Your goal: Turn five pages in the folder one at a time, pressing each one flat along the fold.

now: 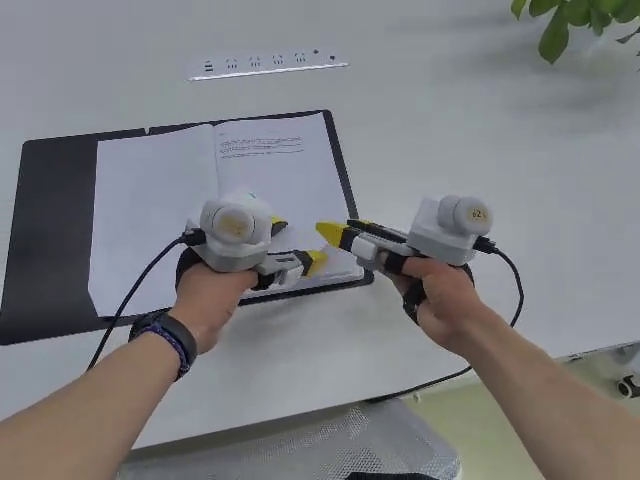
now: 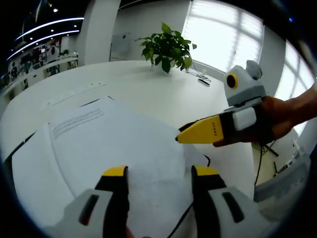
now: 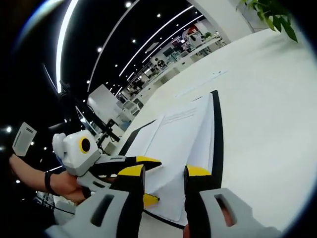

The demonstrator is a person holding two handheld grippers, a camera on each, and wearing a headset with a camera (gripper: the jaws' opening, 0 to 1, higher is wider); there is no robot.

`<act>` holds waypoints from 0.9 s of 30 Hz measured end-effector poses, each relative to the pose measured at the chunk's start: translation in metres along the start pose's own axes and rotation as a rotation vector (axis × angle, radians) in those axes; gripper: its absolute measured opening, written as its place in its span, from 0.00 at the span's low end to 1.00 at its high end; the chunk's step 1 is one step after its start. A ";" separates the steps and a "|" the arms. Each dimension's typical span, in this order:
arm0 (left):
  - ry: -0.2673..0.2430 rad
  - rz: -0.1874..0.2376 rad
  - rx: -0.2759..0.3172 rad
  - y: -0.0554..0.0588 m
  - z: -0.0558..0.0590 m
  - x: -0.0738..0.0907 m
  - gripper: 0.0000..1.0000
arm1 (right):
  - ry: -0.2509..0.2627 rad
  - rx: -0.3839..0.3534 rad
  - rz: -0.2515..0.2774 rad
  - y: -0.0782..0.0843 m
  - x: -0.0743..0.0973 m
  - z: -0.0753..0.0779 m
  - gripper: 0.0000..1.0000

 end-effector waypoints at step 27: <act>-0.126 0.097 0.047 -0.005 -0.019 0.065 0.61 | -0.035 -0.035 0.087 -0.019 -0.009 -0.034 0.00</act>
Point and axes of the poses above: the centre of the closed fingertips' face, and the gripper's own axes: x roughly backward along the fingers, z roughly to its right, y roughly out of its underside, the point moved 1 cm from there along x, roughly backward along the fingers, and after that the axes turned 2 degrees about y, right-handed, at the moved point
